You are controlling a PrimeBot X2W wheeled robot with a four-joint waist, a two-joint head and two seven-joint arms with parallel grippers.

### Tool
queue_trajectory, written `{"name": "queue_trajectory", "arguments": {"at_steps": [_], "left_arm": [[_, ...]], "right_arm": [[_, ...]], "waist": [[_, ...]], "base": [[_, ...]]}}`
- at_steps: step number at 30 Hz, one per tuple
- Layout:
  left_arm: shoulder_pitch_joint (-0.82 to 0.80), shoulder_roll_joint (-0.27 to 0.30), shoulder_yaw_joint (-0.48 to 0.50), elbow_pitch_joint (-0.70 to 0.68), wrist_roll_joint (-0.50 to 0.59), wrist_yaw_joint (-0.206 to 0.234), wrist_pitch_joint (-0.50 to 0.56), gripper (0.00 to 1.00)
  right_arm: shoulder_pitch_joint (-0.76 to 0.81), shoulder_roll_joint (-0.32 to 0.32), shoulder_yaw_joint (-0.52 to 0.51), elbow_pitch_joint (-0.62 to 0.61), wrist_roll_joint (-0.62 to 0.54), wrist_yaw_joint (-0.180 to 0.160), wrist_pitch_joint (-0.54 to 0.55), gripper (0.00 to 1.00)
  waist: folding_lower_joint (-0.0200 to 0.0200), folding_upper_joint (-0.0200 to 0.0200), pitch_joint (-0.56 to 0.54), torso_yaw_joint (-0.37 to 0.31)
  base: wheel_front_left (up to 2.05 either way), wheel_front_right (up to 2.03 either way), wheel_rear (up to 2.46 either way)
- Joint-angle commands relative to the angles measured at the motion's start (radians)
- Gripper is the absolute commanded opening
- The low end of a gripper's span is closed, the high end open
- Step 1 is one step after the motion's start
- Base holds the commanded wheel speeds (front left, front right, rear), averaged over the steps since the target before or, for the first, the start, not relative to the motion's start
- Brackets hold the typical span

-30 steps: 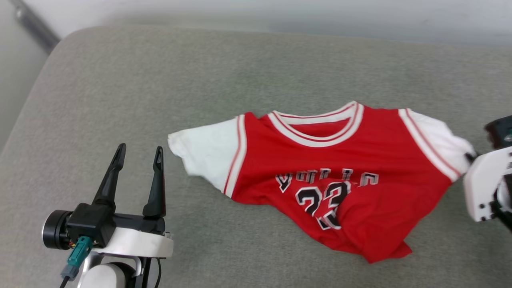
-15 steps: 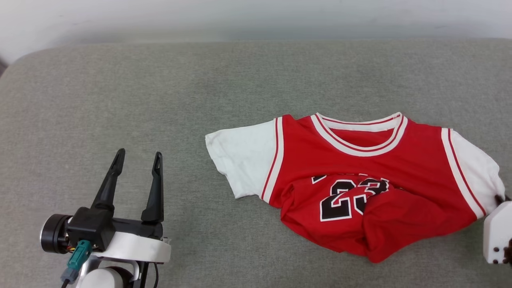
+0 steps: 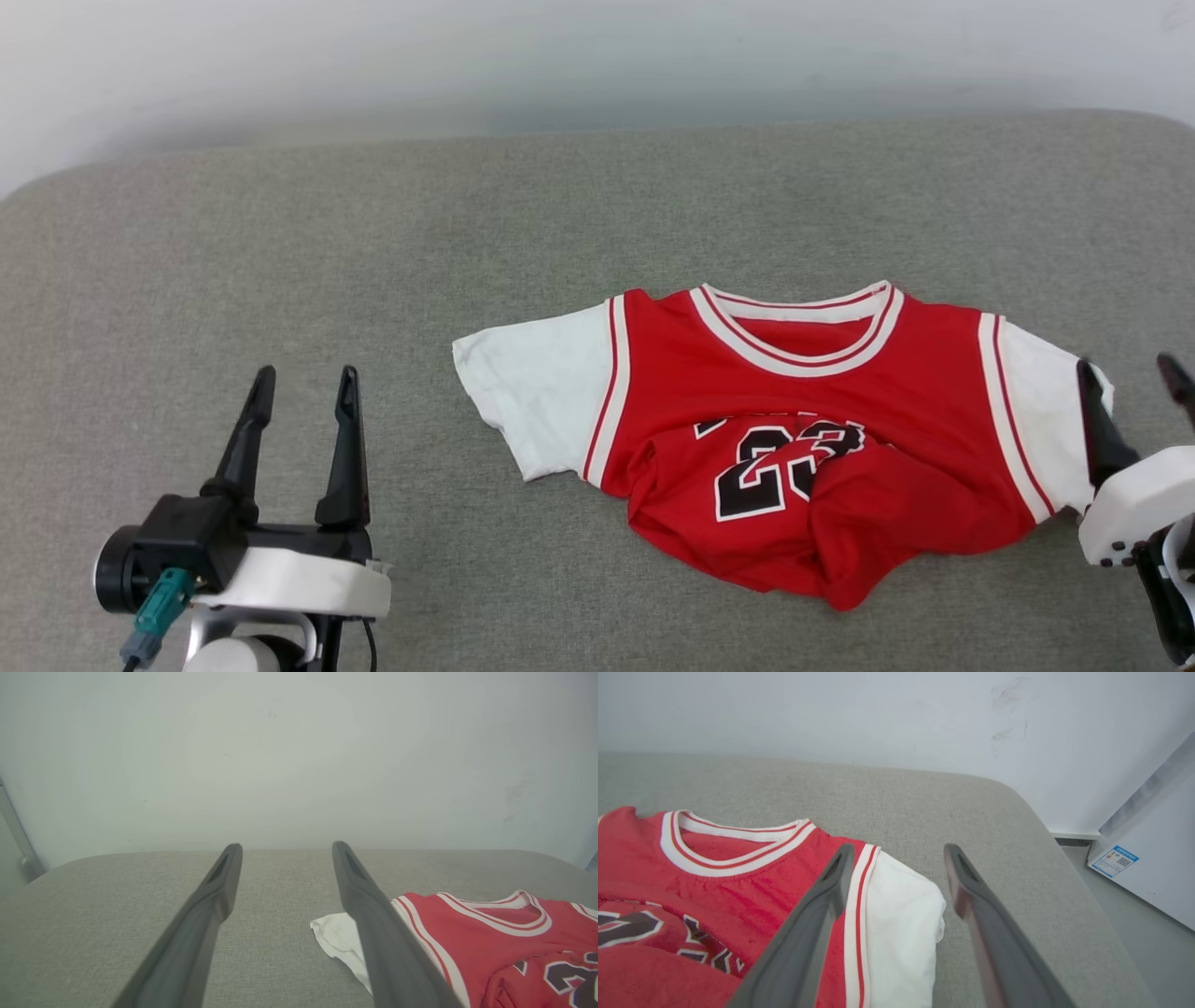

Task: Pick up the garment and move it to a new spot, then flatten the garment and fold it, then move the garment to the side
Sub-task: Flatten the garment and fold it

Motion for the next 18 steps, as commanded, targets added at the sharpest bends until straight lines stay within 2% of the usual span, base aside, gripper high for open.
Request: {"name": "queue_trajectory", "arguments": {"at_steps": [1,6,10,14,18], "left_arm": [[0.015,0.001,0.002,0.002,0.000,-0.002,-0.003,1.00],[0.007,0.024,-0.022,0.015,0.003,-0.008,-0.003,1.00],[-0.040,0.077,-0.079,0.023,-0.026,-0.013,0.045,1.00],[-0.137,0.184,-0.163,0.008,-0.112,-0.015,0.197,1.00],[-0.276,0.307,-0.260,0.022,-0.252,-0.015,0.437,1.00]], "right_arm": [[0.006,0.010,-0.009,-0.023,-0.001,-0.001,-0.035,1.00],[0.040,0.096,-0.043,-0.140,0.011,-0.001,-0.175,1.00],[0.050,0.132,-0.045,-0.209,0.002,-0.001,-0.240,1.00],[0.039,0.155,-0.049,-0.254,0.000,-0.001,-0.264,1.00],[0.031,0.163,-0.065,-0.270,-0.027,-0.001,-0.281,1.00]], "waist": [[0.0000,0.0000,-0.010,-0.007],[0.0000,0.0000,-0.015,-0.030],[0.0000,0.0000,0.005,-0.056],[0.0000,0.0000,0.045,-0.084],[0.0000,0.0000,0.097,-0.102]], "base": [[0.00,0.00,0.00],[0.00,0.00,0.00],[0.00,0.00,0.00],[0.00,0.00,0.00],[0.00,0.00,0.00]]}}
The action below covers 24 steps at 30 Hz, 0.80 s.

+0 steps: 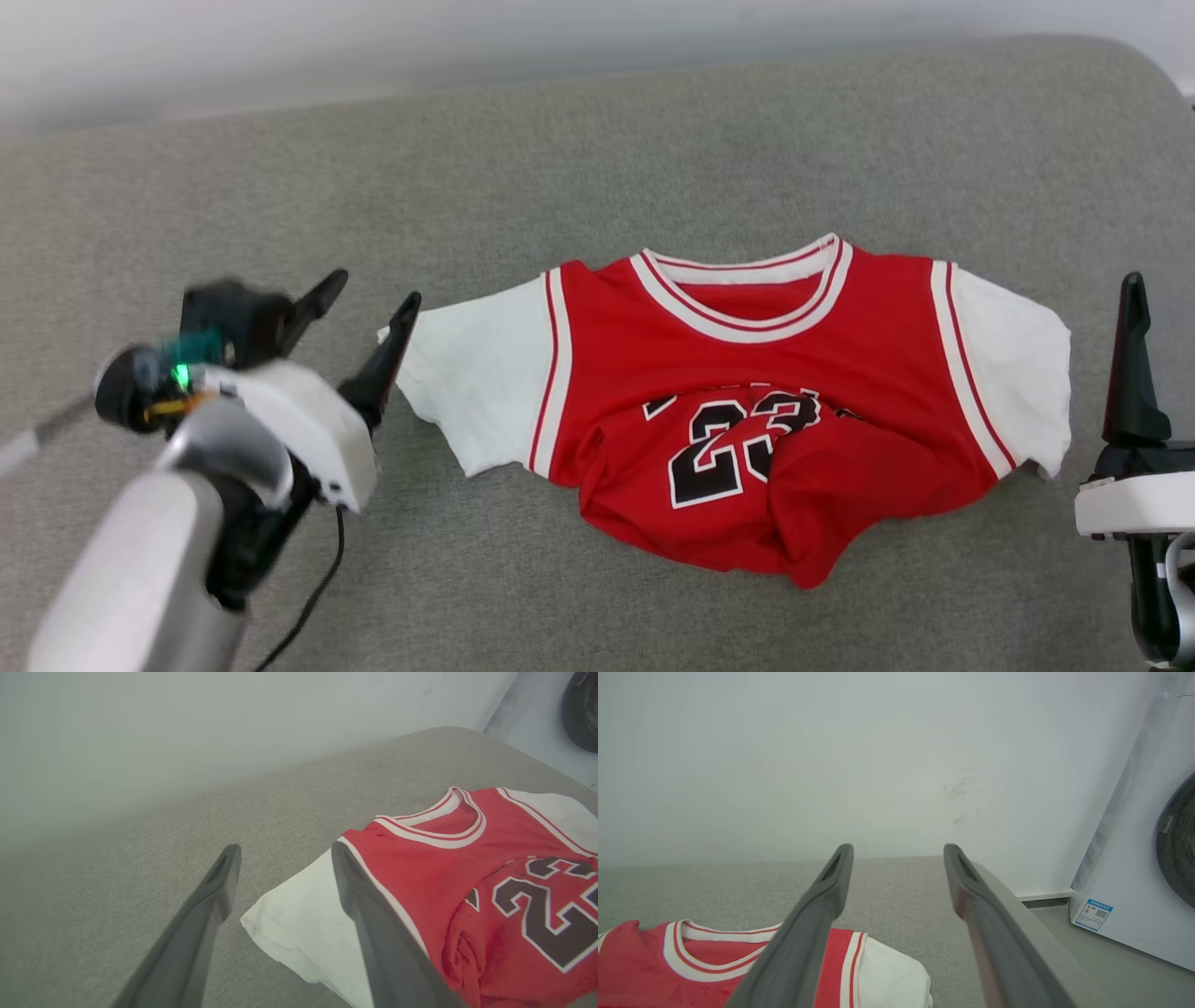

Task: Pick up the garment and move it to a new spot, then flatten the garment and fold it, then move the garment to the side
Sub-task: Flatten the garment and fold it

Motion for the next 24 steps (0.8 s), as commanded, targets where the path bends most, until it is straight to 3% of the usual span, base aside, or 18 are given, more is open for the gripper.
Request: {"name": "queue_trajectory", "arguments": {"at_steps": [1,6,11,16,24], "left_arm": [[-0.052,0.025,-0.020,0.003,-0.050,-0.001,0.067,1.00],[-0.224,0.160,-0.115,0.036,-0.207,-0.001,0.376,1.00],[-0.334,0.255,-0.233,0.081,-0.307,-0.001,0.573,1.00],[-0.390,0.291,-0.283,0.159,-0.340,-0.001,0.656,1.00],[-0.418,0.310,-0.383,0.256,-0.334,-0.001,0.667,1.00]], "right_arm": [[-0.014,0.009,0.002,-0.004,-0.007,-0.001,-0.012,1.00],[-0.030,0.025,0.005,0.007,-0.007,-0.001,-0.041,1.00],[-0.047,0.035,0.017,0.029,-0.007,-0.001,-0.060,1.00],[-0.065,0.040,0.022,0.045,-0.001,-0.001,-0.072,1.00],[-0.077,0.043,0.023,0.071,0.003,-0.001,-0.086,1.00]], "waist": [[-0.0001,0.0000,0.041,-0.022],[-0.0001,0.0000,0.096,-0.044],[-0.0001,0.0000,0.129,-0.065],[-0.0001,0.0000,0.158,-0.083],[-0.0001,0.0000,0.198,-0.099]], "base": [[0.00,0.00,0.00],[0.00,0.00,0.00],[0.00,0.00,0.00],[0.00,0.00,0.00],[0.00,0.00,0.00]]}}
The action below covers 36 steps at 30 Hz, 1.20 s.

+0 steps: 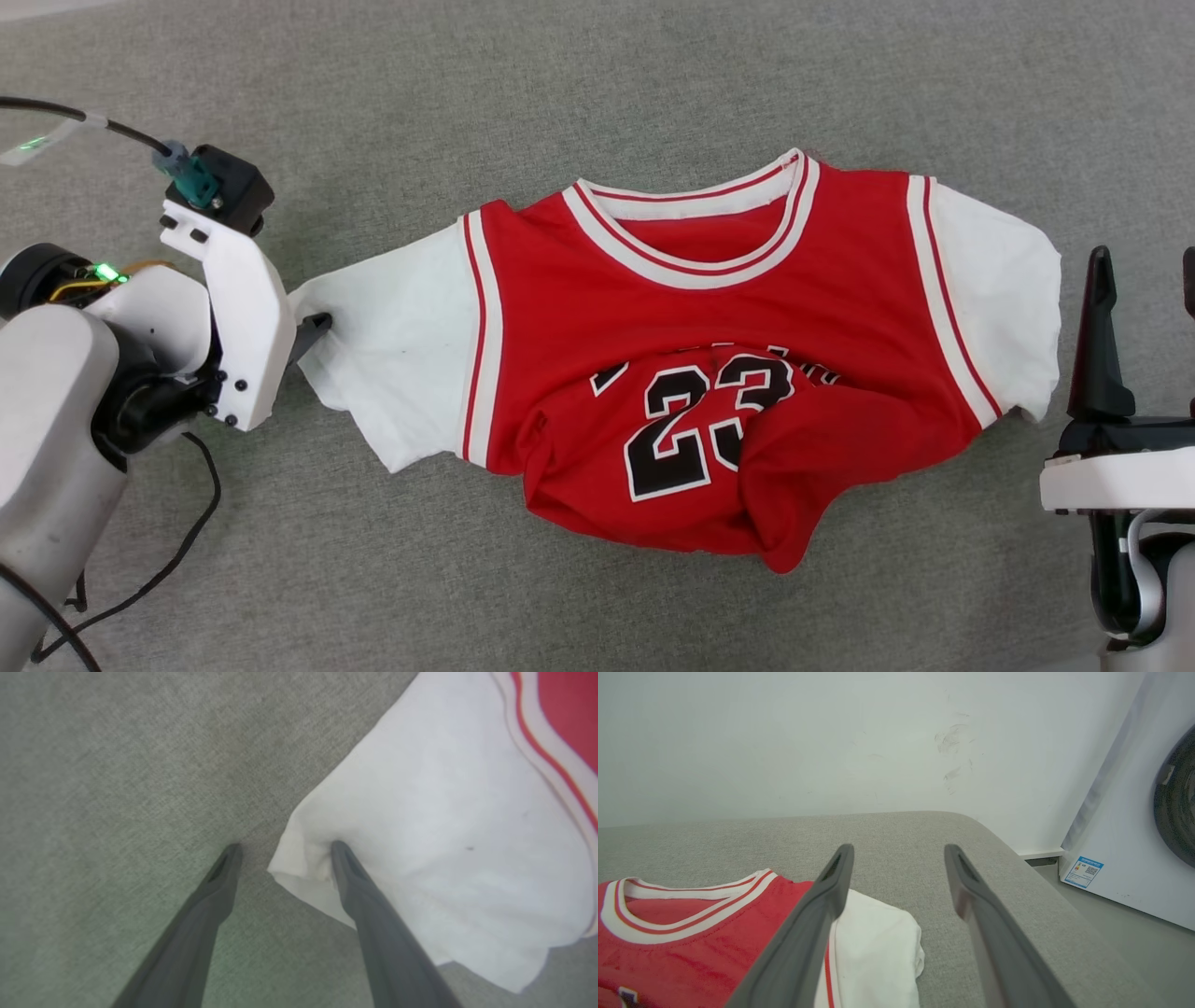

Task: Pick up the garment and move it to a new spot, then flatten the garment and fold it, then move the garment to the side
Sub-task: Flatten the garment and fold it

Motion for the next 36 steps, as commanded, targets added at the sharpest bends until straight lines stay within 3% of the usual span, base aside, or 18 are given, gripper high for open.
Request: {"name": "queue_trajectory", "arguments": {"at_steps": [1,2,3,4,9,11,19,27,28,29,31,32,36], "left_arm": [[0.013,-0.004,-0.031,0.027,0.003,-0.001,0.006,1.00],[0.017,-0.007,-0.046,0.038,0.000,-0.001,0.010,0.98],[0.024,-0.012,-0.056,0.047,-0.010,-0.001,0.015,0.31],[0.045,-0.023,-0.080,0.058,-0.034,-0.001,0.016,0.00],[0.059,-0.007,-0.044,0.064,-0.019,0.014,-0.082,0.00],[0.061,0.009,-0.016,0.056,0.005,0.041,-0.155,0.00],[0.146,0.062,0.023,-0.038,0.066,0.086,-0.357,0.00],[0.244,0.087,0.070,-0.261,0.084,0.174,-0.471,0.00],[0.244,0.087,0.070,-0.261,0.084,0.174,-0.471,0.00],[0.263,0.098,0.072,-0.321,0.097,0.193,-0.482,0.00],[0.269,0.101,0.074,-0.349,0.097,0.200,-0.485,0.00],[0.278,0.104,0.075,-0.404,0.103,0.212,-0.486,0.00],[0.292,0.106,0.070,-0.489,0.119,0.235,-0.482,0.00]], "right_arm": [[-0.015,0.004,0.000,0.006,0.004,0.000,-0.008,1.00],[-0.016,0.004,0.001,0.009,0.002,0.000,-0.008,1.00],[-0.017,0.004,0.002,0.012,0.002,0.000,-0.009,1.00],[-0.019,0.004,0.003,0.019,-0.003,0.000,-0.009,1.00],[-0.014,0.004,0.003,0.030,-0.027,-0.001,0.009,1.00],[-0.009,0.004,0.002,0.033,-0.024,-0.001,0.032,1.00],[0.027,-0.059,0.041,0.027,0.004,-0.001,0.220,1.00],[-0.022,-0.228,0.103,0.002,0.132,0.000,0.609,1.00],[-0.022,-0.228,0.103,0.002,0.132,0.000,0.609,1.00],[-0.044,-0.266,0.090,0.016,0.166,-0.001,0.745,1.00],[-0.058,-0.287,0.100,0.017,0.175,0.000,0.807,1.00],[-0.109,-0.320,0.087,0.020,0.193,-0.001,0.906,1.00],[-0.169,-0.386,0.102,0.056,0.201,-0.001,1.025,1.00]], "waist": [[-0.0001,-0.0001,0.008,-0.003],[-0.0001,-0.0001,0.010,-0.003],[-0.0001,-0.0001,0.011,-0.003],[-0.0001,-0.0001,0.009,0.000],[-0.0001,-0.0001,-0.022,0.014],[-0.0001,-0.0001,-0.040,0.022],[-0.0001,-0.0001,-0.103,0.085],[-0.0001,-0.0001,-0.124,0.155],[-0.0001,-0.0001,-0.124,0.155],[-0.0001,-0.0001,-0.119,0.171],[-0.0001,-0.0001,-0.114,0.180],[-0.0001,-0.0001,-0.102,0.198],[-0.0001,-0.0001,-0.074,0.237]], "base": [[0.00,0.00,0.00],[0.00,0.00,0.00],[0.00,0.00,0.00],[0.00,0.00,0.00],[0.00,0.00,0.00],[0.00,0.00,0.00],[0.00,0.00,0.00],[0.00,0.00,0.00],[0.00,0.00,0.00],[0.00,0.00,0.00],[0.00,0.00,0.00],[0.00,0.00,0.00],[0.00,0.00,0.00]]}}
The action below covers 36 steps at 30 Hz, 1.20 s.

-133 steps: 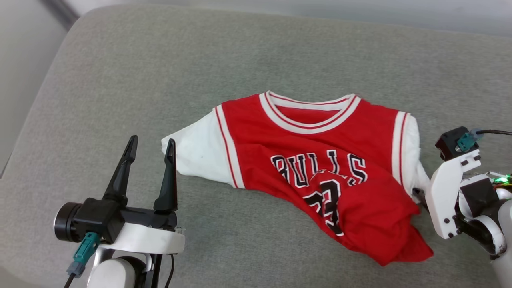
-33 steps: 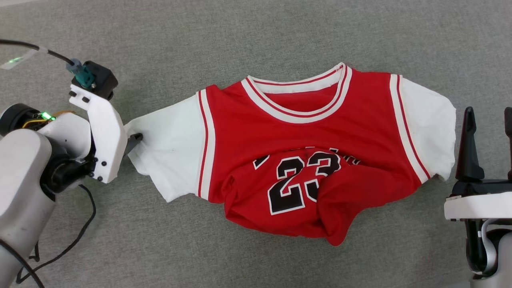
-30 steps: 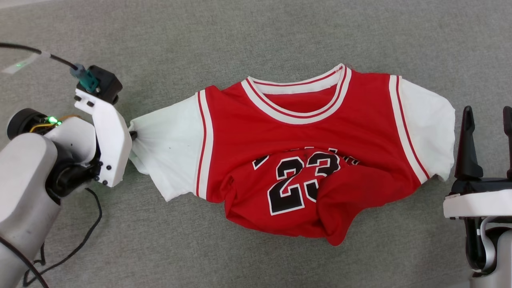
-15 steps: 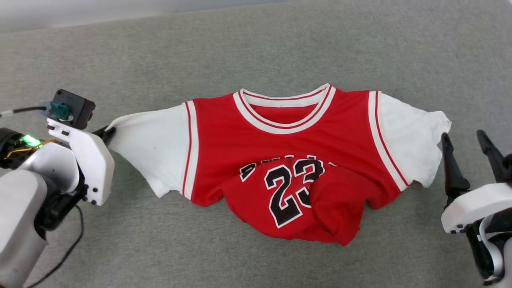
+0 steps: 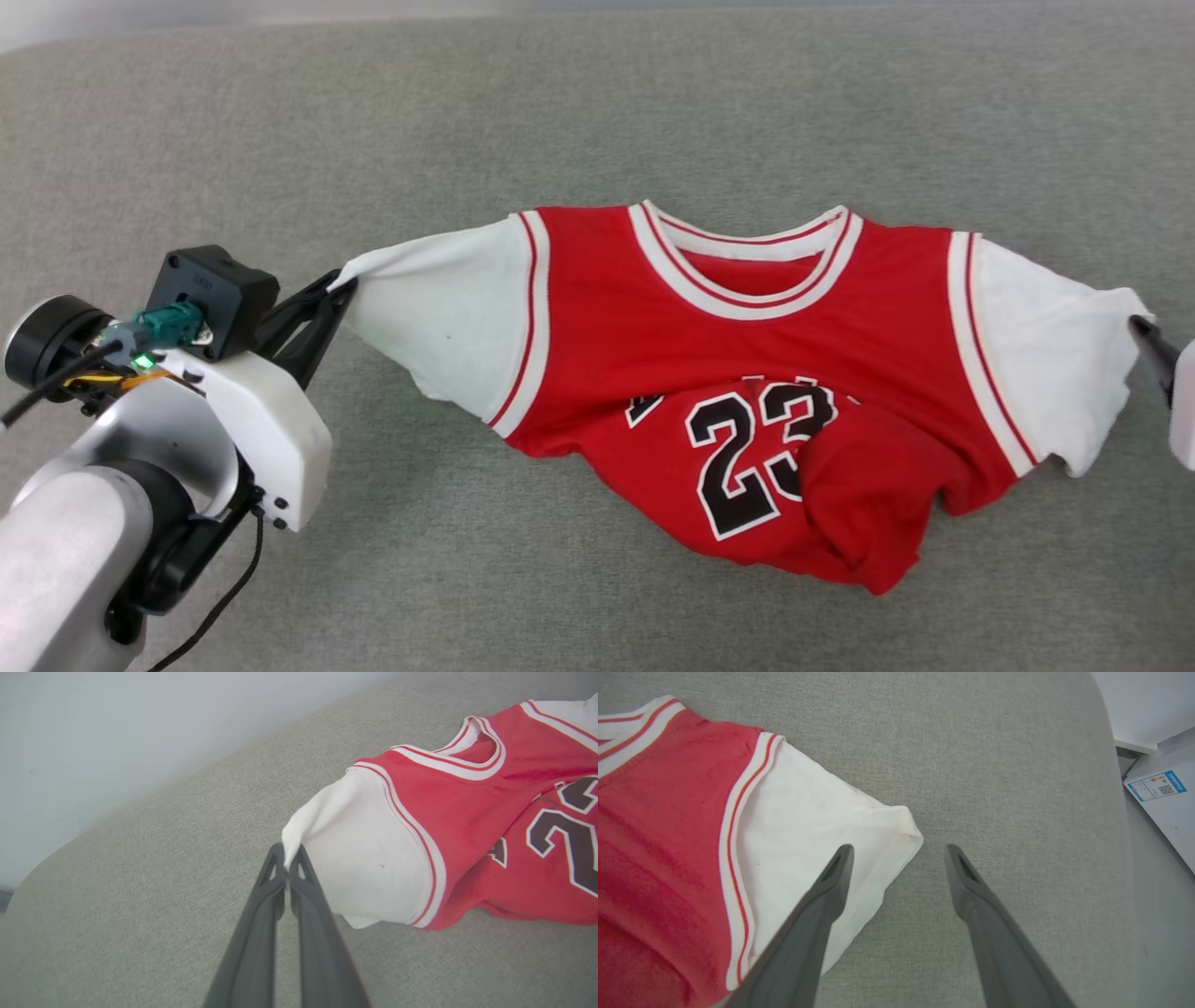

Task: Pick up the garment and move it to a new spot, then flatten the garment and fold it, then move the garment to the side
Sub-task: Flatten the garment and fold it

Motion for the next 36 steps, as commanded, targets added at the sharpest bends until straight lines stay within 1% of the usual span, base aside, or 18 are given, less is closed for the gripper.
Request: {"name": "queue_trajectory", "arguments": {"at_steps": [1,3,6,9,13,19,20,21,22,27,30,32,36], "left_arm": [[0.014,0.003,-0.002,-0.036,0.012,0.011,-0.001,0.00],[0.016,0.002,-0.003,-0.052,0.016,0.015,-0.002,0.00],[0.012,0.000,-0.008,-0.097,0.027,0.023,-0.001,0.00],[0.004,-0.004,-0.014,-0.130,0.038,0.027,-0.004,0.00],[-0.005,-0.024,-0.026,-0.157,0.050,0.031,-0.015,0.00],[-0.008,-0.043,-0.035,-0.153,0.052,0.026,-0.036,0.00],[-0.011,-0.043,-0.031,-0.147,0.060,0.026,-0.045,0.00],[-0.012,-0.042,-0.028,-0.138,0.063,0.029,-0.053,0.00],[-0.010,-0.042,-0.029,-0.130,0.067,0.029,-0.059,0.00],[-0.004,-0.045,-0.024,-0.099,0.070,0.026,-0.090,0.00],[-0.007,-0.045,-0.012,-0.081,0.080,0.032,-0.124,0.00],[-0.001,-0.033,0.001,-0.073,0.081,0.037,-0.140,0.00],[0.013,0.000,0.050,-0.079,0.077,0.060,-0.169,0.00]], "right_arm": [[-0.033,-0.022,0.005,0.029,0.001,-0.001,0.035,1.00],[-0.044,-0.032,0.010,0.044,0.003,-0.001,0.049,1.00],[-0.070,-0.066,0.019,0.103,-0.008,-0.001,0.072,1.00],[-0.090,-0.080,0.017,0.167,-0.026,-0.001,0.062,1.00],[-0.079,-0.063,0.031,0.258,-0.040,-0.001,0.032,1.00],[-0.041,-0.033,0.111,0.352,-0.021,0.005,-0.014,1.00],[-0.039,-0.032,0.124,0.363,-0.016,0.006,-0.019,0.62],[-0.039,-0.033,0.134,0.373,-0.011,0.006,-0.024,0.08],[-0.040,-0.036,0.146,0.379,-0.007,0.006,-0.030,0.00],[-0.091,-0.084,0.159,0.358,-0.005,0.001,-0.114,0.00],[-0.142,-0.088,0.135,0.314,0.045,0.001,-0.200,0.00],[-0.153,-0.111,0.136,0.284,0.079,-0.001,-0.230,0.00],[-0.187,-0.159,0.146,0.203,0.103,-0.001,-0.280,0.00]], "waist": [[0.0000,0.0000,0.029,0.032],[0.0000,0.0000,0.037,0.041],[0.0000,0.0000,0.061,0.066],[0.0000,0.0000,0.080,0.087],[0.0000,0.0000,0.097,0.113],[0.0000,0.0000,0.111,0.131],[0.0000,0.0000,0.111,0.131],[0.0000,0.0000,0.110,0.130],[0.0000,0.0000,0.105,0.128],[0.0000,0.0000,0.062,0.109],[0.0000,0.0000,0.019,0.096],[0.0000,0.0000,-0.014,0.084],[0.0000,0.0000,-0.073,0.057]], "base": [[0.00,0.00,0.00],[0.00,0.00,0.00],[0.00,0.00,0.00],[0.00,0.00,0.00],[0.00,0.00,0.00],[0.00,0.00,0.00],[0.00,0.00,0.00],[0.00,0.00,0.00],[0.00,0.00,0.00],[0.00,0.00,0.00],[0.00,0.00,0.00],[0.00,0.00,0.00],[0.00,0.00,0.00]]}}
